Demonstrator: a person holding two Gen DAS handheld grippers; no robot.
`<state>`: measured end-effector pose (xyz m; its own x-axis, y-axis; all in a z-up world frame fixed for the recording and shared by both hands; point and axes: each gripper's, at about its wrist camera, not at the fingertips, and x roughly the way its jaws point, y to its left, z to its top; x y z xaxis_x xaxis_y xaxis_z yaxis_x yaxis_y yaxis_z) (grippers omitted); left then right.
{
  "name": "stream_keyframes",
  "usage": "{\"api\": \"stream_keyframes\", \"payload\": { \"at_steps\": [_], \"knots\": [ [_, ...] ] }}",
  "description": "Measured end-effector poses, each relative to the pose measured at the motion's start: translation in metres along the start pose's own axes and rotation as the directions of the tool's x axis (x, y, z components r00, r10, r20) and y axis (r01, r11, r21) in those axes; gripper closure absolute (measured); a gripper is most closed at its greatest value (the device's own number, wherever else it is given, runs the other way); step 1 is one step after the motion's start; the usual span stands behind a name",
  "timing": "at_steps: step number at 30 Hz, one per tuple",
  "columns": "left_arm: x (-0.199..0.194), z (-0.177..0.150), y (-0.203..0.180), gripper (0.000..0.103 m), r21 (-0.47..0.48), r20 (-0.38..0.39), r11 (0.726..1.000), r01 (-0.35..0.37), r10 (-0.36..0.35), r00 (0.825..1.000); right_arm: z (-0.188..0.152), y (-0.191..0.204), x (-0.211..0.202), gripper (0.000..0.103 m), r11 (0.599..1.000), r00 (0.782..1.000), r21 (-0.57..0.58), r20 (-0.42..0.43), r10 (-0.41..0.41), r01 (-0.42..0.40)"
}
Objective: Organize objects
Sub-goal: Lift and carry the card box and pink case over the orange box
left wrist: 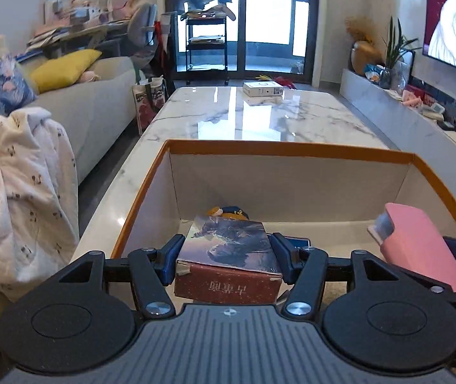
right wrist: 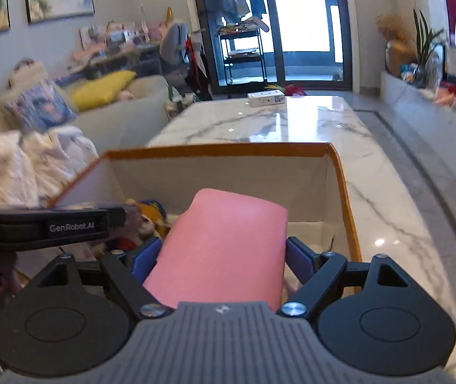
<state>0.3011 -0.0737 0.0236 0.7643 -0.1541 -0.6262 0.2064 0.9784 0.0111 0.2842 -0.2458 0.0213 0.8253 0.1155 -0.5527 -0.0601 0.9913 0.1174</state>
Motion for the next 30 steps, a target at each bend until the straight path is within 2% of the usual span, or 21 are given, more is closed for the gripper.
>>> {"api": "stream_keyframes", "payload": {
  "at_steps": [5,9,11,22,25,30],
  "knots": [
    [-0.0029,-0.0016,-0.0014,0.035,0.01,0.004,1.0,-0.012,0.012,1.0,-0.007,0.0068,0.0039,0.019,0.995,0.999,-0.091,-0.012,-0.044,0.043],
    [-0.0041,-0.0046,-0.0045,0.035,0.048,-0.002,0.999,-0.024,0.024,1.0,-0.0078,0.0048,0.0,0.019,0.995,0.999,-0.085,-0.007,-0.046,0.045],
    [-0.0036,-0.0049,-0.0041,0.039,0.054,-0.004,0.998,-0.033,0.034,0.999,-0.0084,0.0049,-0.0014,0.019,0.995,0.999,-0.084,-0.006,-0.047,0.046],
    [-0.0051,-0.0033,0.0009,0.041,0.027,0.006,0.999,-0.038,0.038,0.999,-0.0093,0.0073,-0.0009,0.018,0.995,0.998,-0.084,-0.002,-0.058,0.057],
    [-0.0042,-0.0041,-0.0005,0.034,0.022,0.003,0.998,-0.052,0.052,0.999,-0.0093,0.008,-0.0004,0.018,0.995,0.998,-0.083,0.001,-0.063,0.063],
    [-0.0043,-0.0064,-0.0024,0.031,0.031,0.008,0.997,-0.065,0.065,0.998,-0.0098,0.0087,0.0001,0.016,0.994,0.998,-0.084,0.01,-0.069,0.069]
  ]
}}
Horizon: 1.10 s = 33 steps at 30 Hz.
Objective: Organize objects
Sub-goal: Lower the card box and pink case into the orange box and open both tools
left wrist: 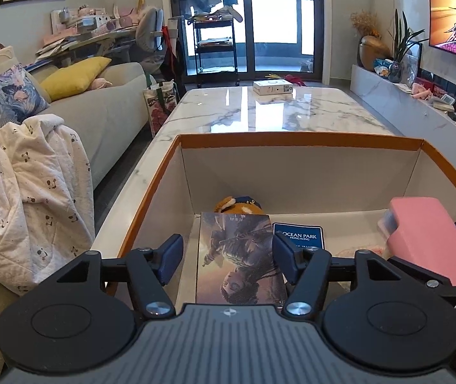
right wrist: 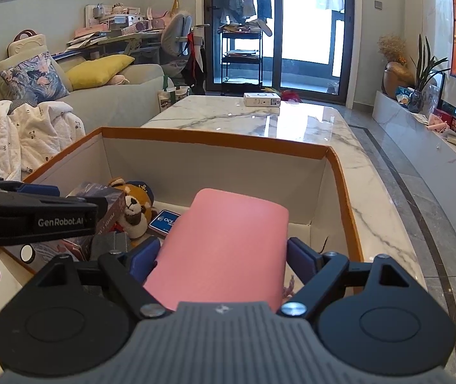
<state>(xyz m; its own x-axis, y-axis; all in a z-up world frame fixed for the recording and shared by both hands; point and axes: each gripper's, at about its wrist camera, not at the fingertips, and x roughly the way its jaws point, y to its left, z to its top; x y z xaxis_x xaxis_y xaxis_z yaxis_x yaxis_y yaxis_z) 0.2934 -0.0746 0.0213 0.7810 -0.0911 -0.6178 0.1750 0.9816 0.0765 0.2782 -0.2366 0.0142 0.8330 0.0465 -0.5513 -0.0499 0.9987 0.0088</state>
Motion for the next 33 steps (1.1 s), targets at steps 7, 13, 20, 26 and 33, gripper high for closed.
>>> {"api": "stream_keyframes", "payload": {
  "at_steps": [7,13,20,26,33],
  "knots": [
    [-0.003,0.0,0.001,0.028,-0.02,0.002,1.0,-0.008,0.008,1.0,0.0,-0.002,0.0,0.006,1.0,1.0,0.002,0.007,-0.01,0.01],
    [-0.007,0.001,0.0,0.028,-0.002,0.012,1.0,-0.012,0.012,1.0,0.0,-0.001,-0.002,0.004,1.0,1.0,-0.002,-0.004,-0.006,0.006],
    [-0.019,0.003,-0.003,0.027,0.007,0.031,1.0,-0.006,0.006,0.999,-0.001,0.0,-0.008,0.004,1.0,1.0,-0.006,-0.001,-0.006,0.006],
    [-0.032,0.001,-0.006,0.026,0.03,0.043,1.0,-0.005,0.003,0.999,0.002,-0.003,-0.026,0.004,1.0,1.0,0.003,0.03,-0.004,0.003],
    [-0.045,-0.002,-0.007,0.026,0.039,0.054,0.999,-0.009,0.007,0.999,0.002,-0.006,-0.048,0.004,1.0,0.998,0.008,0.061,-0.002,0.001]
  ]
}}
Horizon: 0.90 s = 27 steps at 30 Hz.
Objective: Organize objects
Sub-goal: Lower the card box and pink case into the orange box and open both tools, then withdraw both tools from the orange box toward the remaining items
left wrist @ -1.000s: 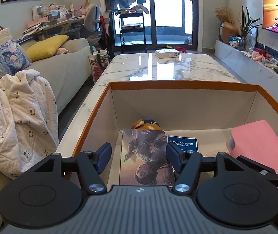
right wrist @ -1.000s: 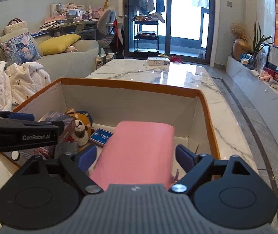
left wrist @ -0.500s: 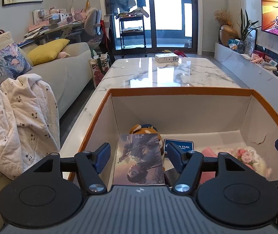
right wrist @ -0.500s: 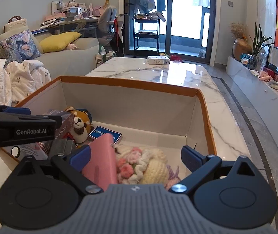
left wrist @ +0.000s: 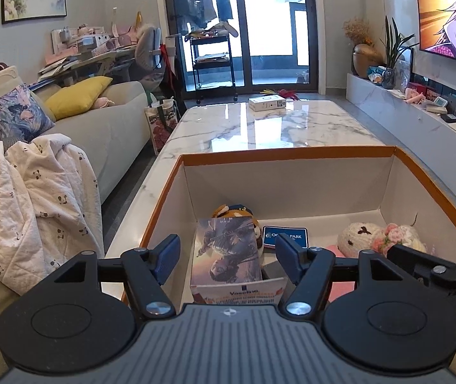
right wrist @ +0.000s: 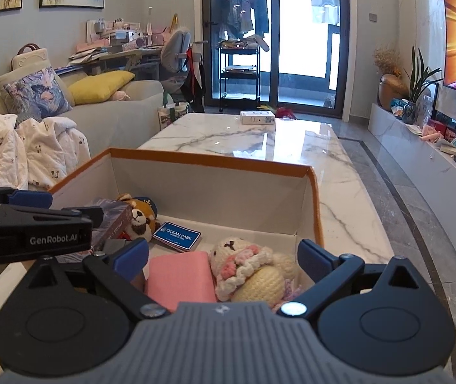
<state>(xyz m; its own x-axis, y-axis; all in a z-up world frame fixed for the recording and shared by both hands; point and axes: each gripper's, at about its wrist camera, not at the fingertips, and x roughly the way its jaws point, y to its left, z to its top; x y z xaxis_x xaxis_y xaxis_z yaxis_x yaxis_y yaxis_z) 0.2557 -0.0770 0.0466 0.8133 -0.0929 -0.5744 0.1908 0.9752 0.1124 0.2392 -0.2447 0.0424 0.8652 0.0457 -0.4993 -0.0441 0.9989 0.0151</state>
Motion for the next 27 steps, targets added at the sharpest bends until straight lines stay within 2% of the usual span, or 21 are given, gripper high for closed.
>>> {"api": "stream_keyframes", "payload": {
  "at_steps": [15,22,27],
  "knots": [
    [-0.024,0.001,-0.001,0.026,0.001,0.024,1.0,0.002,-0.002,1.0,-0.003,0.007,-0.019,0.003,1.0,1.0,-0.025,0.01,0.002,-0.002],
    [-0.048,-0.013,-0.004,0.026,0.014,0.037,1.0,0.006,-0.006,0.999,-0.008,0.009,-0.035,0.003,0.999,1.0,-0.046,0.01,0.0,0.001],
    [-0.061,-0.024,-0.004,0.026,0.037,0.018,0.999,0.002,-0.003,1.0,-0.01,0.007,-0.05,0.003,0.999,1.0,-0.045,0.012,0.004,-0.004]
  ]
}}
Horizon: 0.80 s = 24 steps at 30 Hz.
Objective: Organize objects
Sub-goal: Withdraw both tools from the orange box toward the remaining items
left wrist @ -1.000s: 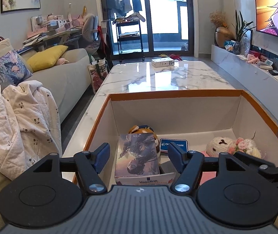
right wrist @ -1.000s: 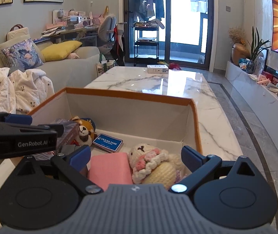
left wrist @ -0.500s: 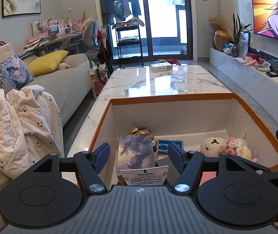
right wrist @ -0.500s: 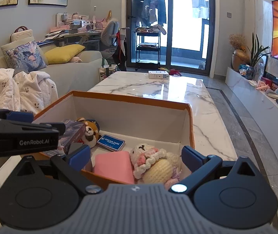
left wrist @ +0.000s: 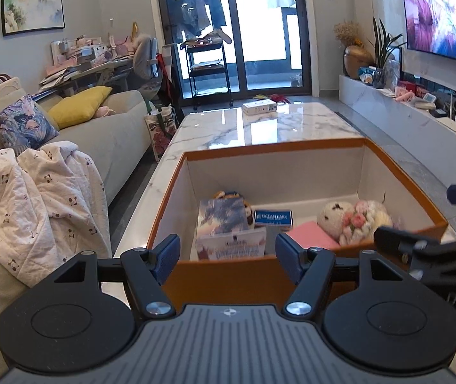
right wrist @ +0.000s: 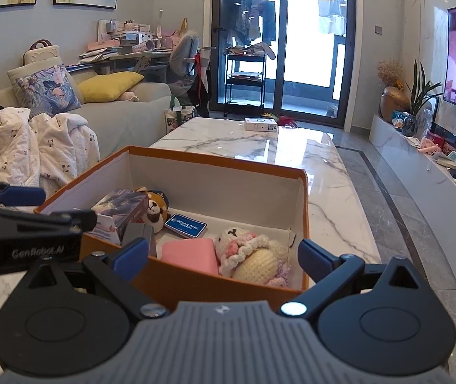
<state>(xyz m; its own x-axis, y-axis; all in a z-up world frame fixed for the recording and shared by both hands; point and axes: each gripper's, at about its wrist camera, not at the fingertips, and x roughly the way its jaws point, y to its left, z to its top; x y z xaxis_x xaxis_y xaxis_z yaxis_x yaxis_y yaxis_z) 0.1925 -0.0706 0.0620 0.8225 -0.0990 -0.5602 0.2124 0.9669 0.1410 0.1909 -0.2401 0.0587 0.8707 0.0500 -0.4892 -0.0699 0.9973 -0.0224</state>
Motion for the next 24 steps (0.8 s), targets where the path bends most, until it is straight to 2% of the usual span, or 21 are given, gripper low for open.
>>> {"api": "stream_keyframes", "payload": {
  "at_steps": [5,16,24],
  "knots": [
    [-0.012,-0.009,-0.003,0.026,0.018,-0.004,1.0,0.001,-0.001,1.0,-0.004,0.001,-0.012,0.003,1.0,1.0,-0.01,0.003,0.005,-0.005],
    [-0.037,-0.037,-0.013,0.026,-0.03,-0.02,0.999,0.018,-0.018,1.0,-0.01,0.001,-0.03,0.003,0.998,1.0,-0.064,0.013,0.024,-0.023],
    [-0.021,-0.051,-0.014,0.026,-0.051,-0.086,0.996,0.073,-0.077,0.993,-0.025,-0.016,-0.039,0.002,0.996,1.0,-0.092,-0.008,0.009,-0.01]
  ]
}}
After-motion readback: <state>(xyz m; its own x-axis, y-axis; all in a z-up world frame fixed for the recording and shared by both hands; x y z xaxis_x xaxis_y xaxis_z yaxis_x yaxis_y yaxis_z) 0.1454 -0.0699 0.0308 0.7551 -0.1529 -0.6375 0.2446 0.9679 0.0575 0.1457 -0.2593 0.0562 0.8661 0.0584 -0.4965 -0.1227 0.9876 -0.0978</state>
